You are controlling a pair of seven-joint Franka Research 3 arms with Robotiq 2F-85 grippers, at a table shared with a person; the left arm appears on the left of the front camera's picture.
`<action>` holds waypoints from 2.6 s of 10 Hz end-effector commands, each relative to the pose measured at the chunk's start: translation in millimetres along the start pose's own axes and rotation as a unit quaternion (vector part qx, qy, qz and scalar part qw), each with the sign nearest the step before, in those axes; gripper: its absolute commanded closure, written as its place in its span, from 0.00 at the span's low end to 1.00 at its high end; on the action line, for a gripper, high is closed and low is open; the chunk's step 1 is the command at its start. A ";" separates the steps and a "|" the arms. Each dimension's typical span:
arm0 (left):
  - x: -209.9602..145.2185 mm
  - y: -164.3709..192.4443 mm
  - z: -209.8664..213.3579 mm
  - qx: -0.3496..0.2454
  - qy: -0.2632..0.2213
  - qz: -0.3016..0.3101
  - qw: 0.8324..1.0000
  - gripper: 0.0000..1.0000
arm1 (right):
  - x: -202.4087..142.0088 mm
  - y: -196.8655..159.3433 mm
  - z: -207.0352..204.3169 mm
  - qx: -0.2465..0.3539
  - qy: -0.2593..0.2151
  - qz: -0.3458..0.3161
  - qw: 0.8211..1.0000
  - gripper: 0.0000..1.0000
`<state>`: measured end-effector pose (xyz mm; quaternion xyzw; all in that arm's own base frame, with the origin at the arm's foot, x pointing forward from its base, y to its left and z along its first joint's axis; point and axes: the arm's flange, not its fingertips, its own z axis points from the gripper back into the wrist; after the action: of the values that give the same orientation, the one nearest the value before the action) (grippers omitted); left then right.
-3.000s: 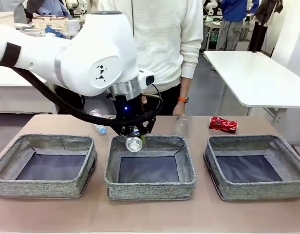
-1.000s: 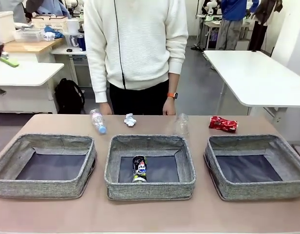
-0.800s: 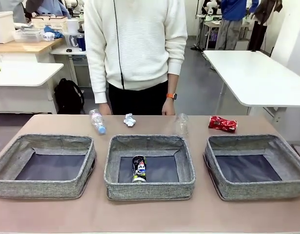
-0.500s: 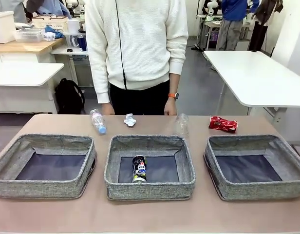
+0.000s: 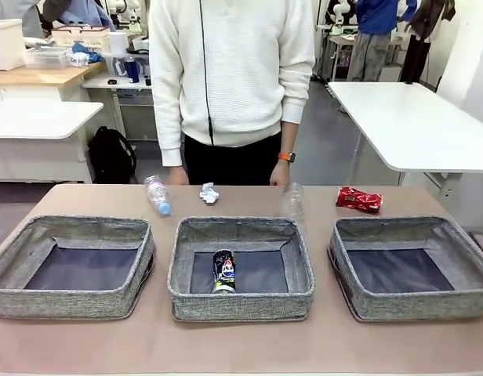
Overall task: Sort the waste into the appropriate baskets.
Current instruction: Pick up the waste item pointed out by the person.
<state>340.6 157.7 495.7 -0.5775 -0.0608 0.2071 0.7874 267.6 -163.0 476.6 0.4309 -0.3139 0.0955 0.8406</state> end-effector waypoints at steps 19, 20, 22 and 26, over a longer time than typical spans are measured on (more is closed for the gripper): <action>-0.4 6.7 2.7 0.001 -0.001 0.000 1.000 0.00 | 71.3 71.9 -101.9 -0.239 0.363 0.431 0.791 0.00; -0.4 6.7 2.7 0.001 -0.001 0.000 1.000 0.00 | 88.3 76.2 -117.7 -0.236 0.399 0.494 0.736 0.00; -0.4 6.7 2.7 0.001 -0.001 0.000 1.000 0.00 | 99.1 79.9 -132.9 -0.311 0.400 0.524 0.685 0.00; -0.4 6.7 2.7 0.001 -0.001 0.000 1.000 0.00 | 131.0 71.1 -174.4 -0.147 0.367 0.360 0.845 0.00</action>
<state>340.5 160.4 490.1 -0.5782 -0.0573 0.2135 0.7854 373.1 3.7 532.6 0.1159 -0.1410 0.4512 0.8736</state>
